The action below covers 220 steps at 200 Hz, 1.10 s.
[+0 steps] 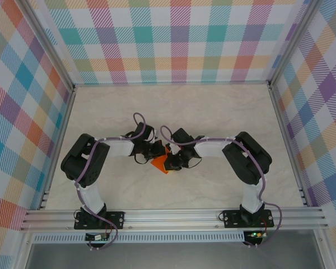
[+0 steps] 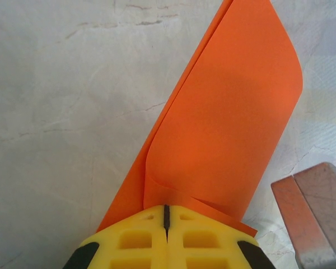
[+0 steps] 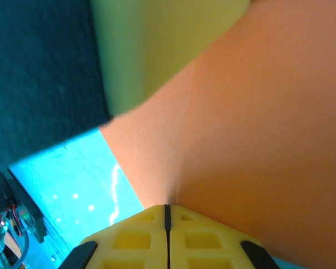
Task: Fold a paper plane with a square sheet of paper (pick it up from the middle)
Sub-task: Fold the triangle a second time at the center of the table.
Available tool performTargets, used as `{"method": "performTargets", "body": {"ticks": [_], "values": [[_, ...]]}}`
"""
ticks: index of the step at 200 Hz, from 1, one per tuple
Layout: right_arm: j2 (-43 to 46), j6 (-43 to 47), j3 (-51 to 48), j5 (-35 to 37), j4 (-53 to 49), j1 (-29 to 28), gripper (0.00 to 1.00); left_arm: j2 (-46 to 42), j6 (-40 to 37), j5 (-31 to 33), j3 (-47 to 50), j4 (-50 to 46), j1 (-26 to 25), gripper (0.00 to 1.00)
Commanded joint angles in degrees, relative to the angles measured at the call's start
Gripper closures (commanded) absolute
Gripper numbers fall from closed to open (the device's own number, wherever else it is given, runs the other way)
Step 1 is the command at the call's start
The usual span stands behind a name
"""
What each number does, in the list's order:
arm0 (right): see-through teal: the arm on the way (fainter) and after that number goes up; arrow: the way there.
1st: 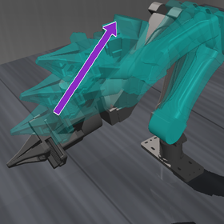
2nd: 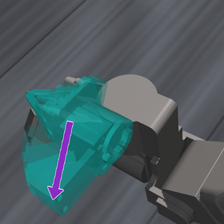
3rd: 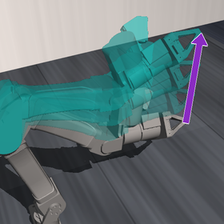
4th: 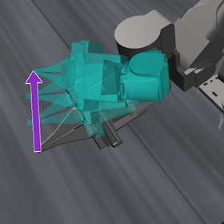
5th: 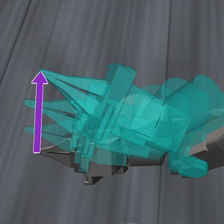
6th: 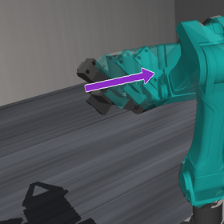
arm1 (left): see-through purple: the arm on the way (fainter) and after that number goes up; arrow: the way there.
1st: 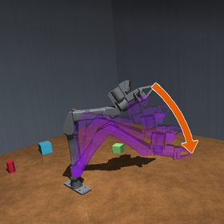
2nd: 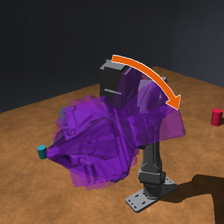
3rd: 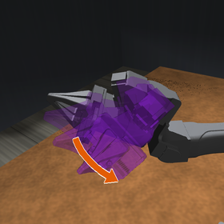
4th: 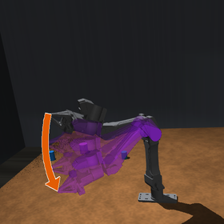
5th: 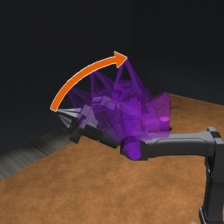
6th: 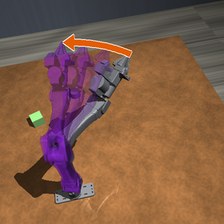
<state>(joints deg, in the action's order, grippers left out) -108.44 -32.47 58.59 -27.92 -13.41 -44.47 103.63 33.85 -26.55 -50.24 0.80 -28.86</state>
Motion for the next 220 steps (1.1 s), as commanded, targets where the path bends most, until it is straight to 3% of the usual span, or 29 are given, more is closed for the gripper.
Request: {"method": "performTargets", "body": {"ticks": [1, 27, 78, 130, 220], "values": [[0.5, 2.5, -4.1, -2.9, -8.6, -1.4, 0.94, 2.2, 0.7, 9.3, 3.4, -7.0, 0.0, 1.0], [2.4, 3.0, -5.4, -2.9, -9.1, -1.4, 0.94, 2.1, 0.9, 9.0, 3.5, -6.6, 0.0, 1.0], [10.2, -1.9, -3.5, 4.9, -5.1, -1.2, 0.94, 1.4, 0.7, 6.4, 2.5, -6.1, 0.0, 1.0], [5.6, -9.6, -0.6, 7.0, 1.6, -1.3, 0.94, 0.6, 1.1, 4.8, 1.2, -6.0, -0.1, 1.0], [2.2, -9.8, 1.7, 8.6, -0.2, -1.7, 0.94, 0.5, 1.5, 4.6, 0.9, -6.0, -0.1, 1.0]]}}
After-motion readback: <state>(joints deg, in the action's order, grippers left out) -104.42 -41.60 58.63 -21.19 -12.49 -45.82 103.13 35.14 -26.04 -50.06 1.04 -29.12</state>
